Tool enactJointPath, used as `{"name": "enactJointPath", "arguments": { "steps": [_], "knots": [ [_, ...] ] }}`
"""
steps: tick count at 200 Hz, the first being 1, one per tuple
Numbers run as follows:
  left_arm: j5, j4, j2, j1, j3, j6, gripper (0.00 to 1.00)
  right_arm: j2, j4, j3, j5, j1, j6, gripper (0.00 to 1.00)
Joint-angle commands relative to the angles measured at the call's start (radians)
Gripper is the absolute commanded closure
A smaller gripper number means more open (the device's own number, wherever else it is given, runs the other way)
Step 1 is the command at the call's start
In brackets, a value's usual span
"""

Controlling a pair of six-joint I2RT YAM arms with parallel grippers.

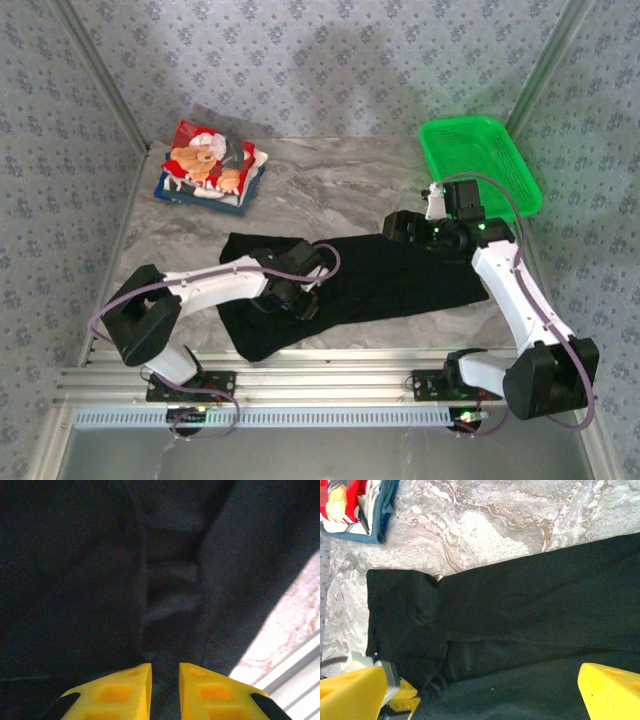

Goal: Fold and stack the t-shirts

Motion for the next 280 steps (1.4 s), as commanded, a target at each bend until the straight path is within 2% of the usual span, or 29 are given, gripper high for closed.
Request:
{"name": "enactJointPath", "arguments": {
  "steps": [1, 12, 27, 38, 52, 66, 86, 95, 114, 134, 158, 187, 206, 233, 280],
  "knots": [
    [0.075, 0.025, -0.073, -0.028, -0.026, -0.036, 0.77, 0.008, -0.026, -0.02, 0.022, -0.008, -0.005, 0.0],
    [0.118, 0.044, -0.113, -0.033, -0.037, -0.058, 0.73, 0.008, -0.023, -0.03, 0.025, -0.01, -0.001, 0.0],
    [0.185, 0.07, -0.162, -0.035, -0.051, -0.096, 0.61, 0.011, -0.016, -0.039, 0.027, -0.013, 0.009, 0.0],
    [0.213, 0.086, -0.197, -0.035, -0.062, -0.121, 0.59, 0.019, -0.014, -0.039, 0.029, -0.015, 0.012, 0.0],
    [0.117, 0.069, -0.253, -0.027, -0.067, -0.168, 0.55, 0.033, -0.011, -0.037, 0.032, -0.016, 0.014, 0.0],
    [0.034, 0.028, -0.289, 0.049, -0.059, -0.226, 0.47, 0.048, 0.004, -0.032, 0.043, -0.016, 0.01, 0.0],
    [-0.119, -0.066, -0.306, 0.181, -0.021, -0.291, 0.46, 0.06, 0.025, -0.03, 0.034, -0.016, 0.025, 0.0],
    [-0.149, -0.069, -0.298, 0.235, -0.014, -0.284, 0.46, 0.059, 0.036, -0.032, 0.027, -0.014, 0.03, 0.0],
    [-0.124, -0.041, -0.226, 0.331, -0.007, -0.235, 0.48, 0.058, 0.048, -0.033, 0.013, -0.008, 0.031, 0.0],
    [-0.071, -0.002, -0.094, 0.363, 0.015, -0.146, 0.52, 0.056, 0.041, -0.028, 0.007, -0.003, 0.028, 0.0],
    [-0.045, 0.045, 0.023, 0.364, 0.04, -0.084, 0.55, 0.049, 0.033, -0.025, 0.0, 0.0, 0.026, 0.0],
    [-0.003, 0.057, 0.085, 0.356, 0.066, -0.058, 0.59, 0.036, 0.029, -0.028, -0.002, 0.003, 0.028, 0.0],
    [0.032, 0.025, 0.083, 0.318, 0.072, -0.051, 0.64, 0.031, 0.022, -0.028, 0.002, 0.004, 0.026, 0.0],
    [0.065, -0.006, 0.054, 0.223, 0.037, -0.071, 0.65, 0.031, 0.023, -0.029, 0.006, 0.004, 0.025, 0.0],
    [0.148, 0.044, -0.04, 0.096, -0.096, -0.201, 0.71, 0.05, 0.039, -0.03, 0.007, 0.006, 0.037, 0.0]
  ]
}}
